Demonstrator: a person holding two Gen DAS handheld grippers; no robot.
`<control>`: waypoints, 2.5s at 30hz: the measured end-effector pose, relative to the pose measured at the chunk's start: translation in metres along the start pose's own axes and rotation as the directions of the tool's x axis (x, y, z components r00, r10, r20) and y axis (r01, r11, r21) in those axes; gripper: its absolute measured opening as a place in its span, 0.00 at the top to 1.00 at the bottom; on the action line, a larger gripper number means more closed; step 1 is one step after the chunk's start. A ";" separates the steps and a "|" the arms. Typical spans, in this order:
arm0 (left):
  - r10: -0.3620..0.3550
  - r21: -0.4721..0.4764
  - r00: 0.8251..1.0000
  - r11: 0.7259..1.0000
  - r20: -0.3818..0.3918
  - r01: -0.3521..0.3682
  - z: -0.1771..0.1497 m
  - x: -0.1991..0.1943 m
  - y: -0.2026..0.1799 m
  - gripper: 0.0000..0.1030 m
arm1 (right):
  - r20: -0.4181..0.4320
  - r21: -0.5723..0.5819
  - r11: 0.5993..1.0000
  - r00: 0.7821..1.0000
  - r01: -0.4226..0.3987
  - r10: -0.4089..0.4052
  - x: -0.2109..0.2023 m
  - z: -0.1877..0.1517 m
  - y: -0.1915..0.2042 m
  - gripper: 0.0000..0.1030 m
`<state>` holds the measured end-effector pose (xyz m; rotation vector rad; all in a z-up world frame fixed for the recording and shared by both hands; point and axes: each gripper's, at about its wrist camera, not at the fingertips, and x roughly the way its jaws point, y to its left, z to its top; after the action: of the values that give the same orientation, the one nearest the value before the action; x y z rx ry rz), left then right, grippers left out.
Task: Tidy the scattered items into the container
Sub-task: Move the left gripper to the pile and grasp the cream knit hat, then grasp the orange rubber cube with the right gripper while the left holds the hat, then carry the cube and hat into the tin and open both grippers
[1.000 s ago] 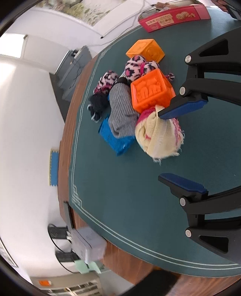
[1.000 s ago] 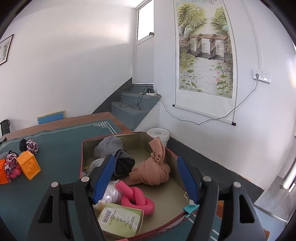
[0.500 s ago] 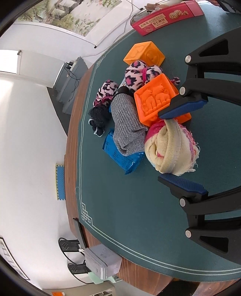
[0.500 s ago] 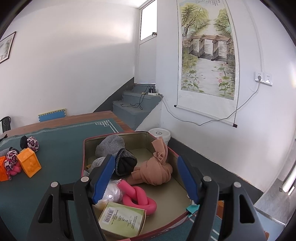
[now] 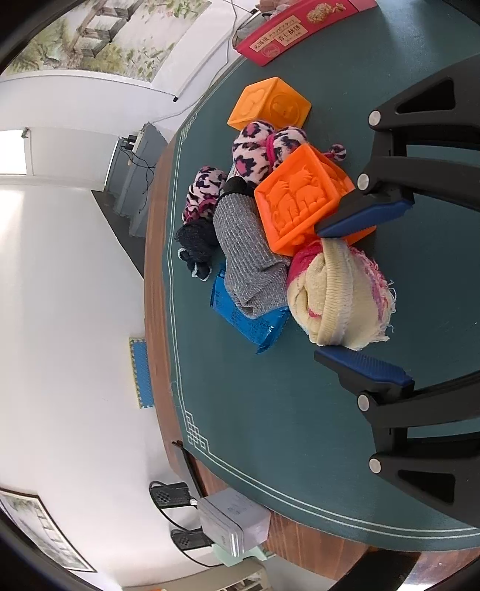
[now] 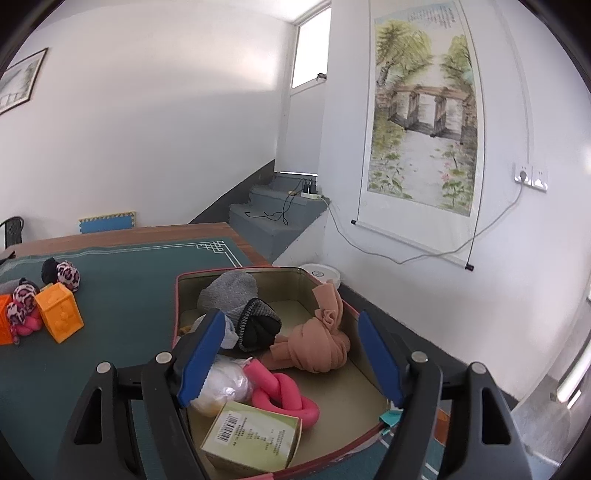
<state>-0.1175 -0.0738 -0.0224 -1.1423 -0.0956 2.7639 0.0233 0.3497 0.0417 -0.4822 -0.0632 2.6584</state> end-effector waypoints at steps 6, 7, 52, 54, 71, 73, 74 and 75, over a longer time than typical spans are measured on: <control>-0.054 -0.080 0.997 0.996 -0.057 0.050 -0.001 0.012 0.012 0.32 | -0.003 -0.004 1.000 1.000 0.002 -0.002 0.002 0.000 0.000 0.24; -0.064 -0.094 0.996 0.994 -0.066 0.057 -0.001 0.014 0.015 0.32 | -0.005 -0.001 1.000 1.000 0.001 -0.001 0.002 -0.001 0.000 0.24; -0.088 0.018 0.994 0.996 0.062 0.087 0.002 -0.044 -0.034 0.43 | -0.510 -0.211 0.696 0.685 -0.686 0.521 0.041 0.036 0.203 0.24; -0.092 0.020 0.994 0.996 0.063 0.091 0.001 -0.044 -0.035 0.43 | -0.524 -0.184 0.684 0.659 -0.706 0.539 0.057 0.031 0.214 0.24; -0.124 0.079 0.990 0.990 0.072 0.119 -0.003 -0.045 -0.055 0.43 | -0.520 -0.089 0.708 0.639 -0.700 0.567 0.090 0.007 0.225 0.38; -0.133 0.095 0.988 0.988 0.077 0.126 -0.004 -0.048 -0.060 0.43 | -0.505 -0.079 0.721 0.651 -0.689 0.567 0.086 0.007 0.221 0.38; -0.138 0.103 0.987 0.986 0.079 0.130 -0.004 -0.049 -0.063 0.43 | -0.493 -0.069 0.730 0.659 -0.680 0.568 0.083 0.008 0.215 0.38; -0.143 0.110 0.986 0.985 0.081 0.133 -0.005 -0.050 -0.065 0.43 | -0.482 -0.058 0.738 0.666 -0.672 0.569 0.079 0.010 0.209 0.38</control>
<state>-0.0716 -0.0177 0.0170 -0.9495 -0.0377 2.6626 -0.1327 0.1950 0.0004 -1.4043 -0.0832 3.1356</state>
